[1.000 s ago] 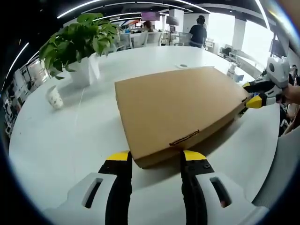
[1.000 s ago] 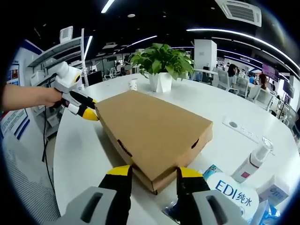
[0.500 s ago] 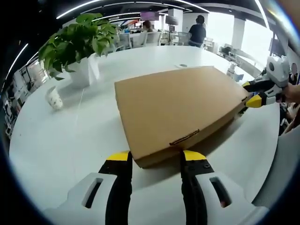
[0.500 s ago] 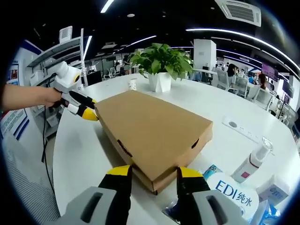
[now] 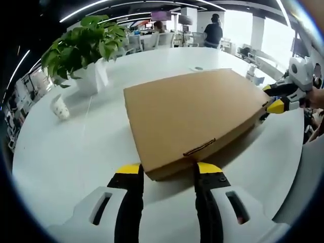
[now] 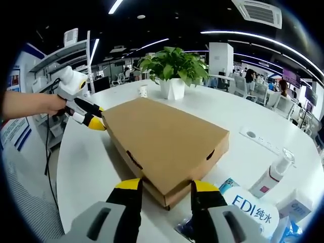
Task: Operate the shoe box by opening the lid, removing the specified soft item, and placing it in the target area until the item is outside and the box remains undamaged.
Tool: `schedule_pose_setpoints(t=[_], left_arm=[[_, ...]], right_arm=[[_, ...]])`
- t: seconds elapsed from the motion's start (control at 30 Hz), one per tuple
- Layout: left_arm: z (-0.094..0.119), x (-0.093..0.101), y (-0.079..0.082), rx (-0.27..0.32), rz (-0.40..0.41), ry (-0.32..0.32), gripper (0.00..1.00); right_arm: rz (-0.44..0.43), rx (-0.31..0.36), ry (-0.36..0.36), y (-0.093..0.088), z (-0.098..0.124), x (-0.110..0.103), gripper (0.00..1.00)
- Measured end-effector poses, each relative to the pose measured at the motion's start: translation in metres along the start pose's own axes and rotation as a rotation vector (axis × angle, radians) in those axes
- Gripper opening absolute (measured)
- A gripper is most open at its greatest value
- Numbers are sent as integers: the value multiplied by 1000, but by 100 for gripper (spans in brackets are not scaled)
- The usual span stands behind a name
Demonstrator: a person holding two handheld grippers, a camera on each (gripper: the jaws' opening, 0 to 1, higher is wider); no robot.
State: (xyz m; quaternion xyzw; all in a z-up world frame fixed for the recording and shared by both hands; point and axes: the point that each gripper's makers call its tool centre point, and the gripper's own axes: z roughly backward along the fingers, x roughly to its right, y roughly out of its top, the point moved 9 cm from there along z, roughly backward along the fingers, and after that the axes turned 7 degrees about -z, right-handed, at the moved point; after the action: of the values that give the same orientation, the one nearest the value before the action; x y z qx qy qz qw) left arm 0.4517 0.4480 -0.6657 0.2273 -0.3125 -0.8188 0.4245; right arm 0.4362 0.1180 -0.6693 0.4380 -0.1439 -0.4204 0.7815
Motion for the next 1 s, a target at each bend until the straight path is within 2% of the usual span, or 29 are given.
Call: schedule_pose_setpoints(t=[0.37, 0.57, 0.73, 1.0], left_arm=[[-1, 1, 1, 2, 3, 4, 38], [7, 7, -1, 14, 10, 8, 39], [17, 11, -1, 33, 24, 11, 42], [37, 21, 2, 84, 32, 26, 46]], right_arm=[[-5, -4, 0, 0, 0, 1, 35], [-21, -1, 3, 0, 5, 2, 33], [-19, 12, 4, 2, 14, 1, 34], [1, 50, -21, 3, 38, -1, 44]])
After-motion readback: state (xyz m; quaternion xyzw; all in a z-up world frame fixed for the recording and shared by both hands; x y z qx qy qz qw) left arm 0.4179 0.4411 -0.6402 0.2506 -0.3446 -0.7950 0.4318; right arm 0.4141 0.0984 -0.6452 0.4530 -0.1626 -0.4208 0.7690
